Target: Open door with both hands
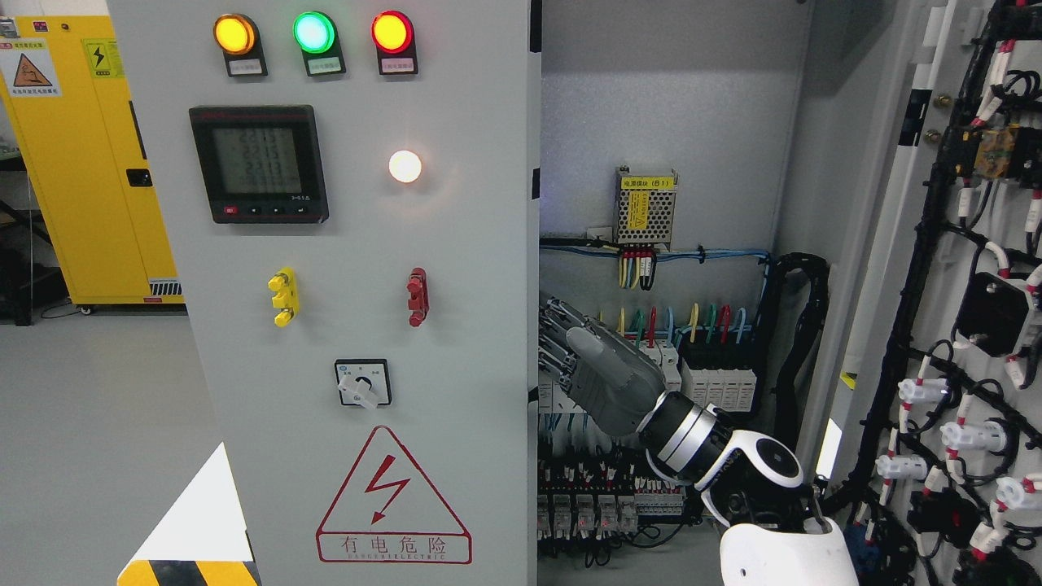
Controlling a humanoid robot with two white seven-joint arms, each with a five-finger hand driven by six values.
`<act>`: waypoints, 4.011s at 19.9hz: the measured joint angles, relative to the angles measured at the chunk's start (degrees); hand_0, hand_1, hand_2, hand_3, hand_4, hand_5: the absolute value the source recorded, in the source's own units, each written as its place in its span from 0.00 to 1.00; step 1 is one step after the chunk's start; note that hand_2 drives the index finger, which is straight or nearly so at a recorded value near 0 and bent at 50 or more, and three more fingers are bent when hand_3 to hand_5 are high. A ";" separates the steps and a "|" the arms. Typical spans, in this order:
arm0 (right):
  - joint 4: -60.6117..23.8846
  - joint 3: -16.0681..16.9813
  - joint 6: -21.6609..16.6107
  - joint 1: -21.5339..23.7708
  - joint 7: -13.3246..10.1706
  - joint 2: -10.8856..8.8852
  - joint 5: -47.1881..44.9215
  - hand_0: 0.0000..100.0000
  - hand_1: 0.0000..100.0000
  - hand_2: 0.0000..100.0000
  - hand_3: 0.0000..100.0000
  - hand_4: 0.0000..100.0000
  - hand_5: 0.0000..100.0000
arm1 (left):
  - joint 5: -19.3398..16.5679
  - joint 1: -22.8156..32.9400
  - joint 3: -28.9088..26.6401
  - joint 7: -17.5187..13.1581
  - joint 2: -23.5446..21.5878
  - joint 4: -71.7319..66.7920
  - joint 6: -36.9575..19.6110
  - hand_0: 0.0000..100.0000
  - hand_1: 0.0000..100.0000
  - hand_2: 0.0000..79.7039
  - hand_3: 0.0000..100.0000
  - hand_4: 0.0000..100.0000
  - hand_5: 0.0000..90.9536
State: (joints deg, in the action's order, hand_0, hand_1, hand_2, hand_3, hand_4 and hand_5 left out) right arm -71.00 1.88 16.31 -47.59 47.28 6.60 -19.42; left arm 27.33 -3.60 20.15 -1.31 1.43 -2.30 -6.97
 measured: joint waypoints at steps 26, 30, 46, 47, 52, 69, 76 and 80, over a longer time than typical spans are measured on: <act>-0.43 -1.27 0.79 0.67 5.55 0.31 -1.20 0.00 0.50 0.04 0.00 0.00 0.00 | -0.08 0.00 0.04 -0.25 0.90 0.02 0.00 0.12 0.56 0.00 0.00 0.00 0.00; -1.21 -1.45 0.77 1.87 5.90 0.40 -1.64 0.00 0.50 0.04 0.00 0.00 0.00 | -0.09 0.00 0.05 -0.15 0.97 0.02 0.00 0.12 0.56 0.00 0.00 0.00 0.00; -4.70 -11.87 0.04 9.39 5.72 0.56 -1.92 0.00 0.50 0.04 0.00 0.00 0.00 | -0.30 0.03 0.05 -0.03 1.08 0.01 0.23 0.12 0.56 0.00 0.00 0.00 0.00; -4.87 -12.68 0.00 9.61 5.68 0.56 -1.92 0.00 0.50 0.04 0.00 0.00 0.00 | -0.31 0.03 0.05 -0.03 1.10 0.01 0.15 0.12 0.56 0.00 0.00 0.00 0.00; -5.73 -16.99 -0.08 10.71 5.52 0.62 -1.93 0.00 0.50 0.04 0.00 0.00 0.00 | -0.34 0.03 0.06 -0.02 1.25 0.01 0.07 0.12 0.56 0.00 0.00 0.00 0.00; -10.64 -32.54 -0.81 12.97 -0.04 1.71 -8.08 0.00 0.50 0.04 0.00 0.00 0.00 | -0.35 -0.20 0.07 0.00 1.90 0.05 -0.01 0.12 0.56 0.00 0.00 0.00 0.00; -12.01 -36.77 -1.19 13.96 -3.09 1.94 -8.97 0.00 0.50 0.04 0.00 0.00 0.00 | -0.35 -0.20 0.10 0.00 1.90 0.04 -0.01 0.12 0.56 0.00 0.00 0.00 0.00; -12.56 -38.59 -1.25 14.16 -3.95 2.02 -9.16 0.00 0.50 0.04 0.00 0.00 0.00 | -0.35 -0.19 0.10 0.00 1.87 0.04 -0.01 0.12 0.56 0.00 0.00 0.00 0.00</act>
State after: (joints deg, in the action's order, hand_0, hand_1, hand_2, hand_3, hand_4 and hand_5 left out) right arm -83.55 -36.71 15.06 -33.43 43.33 8.62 -28.58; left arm 26.98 -3.79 20.25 -1.31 3.30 -2.26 -6.98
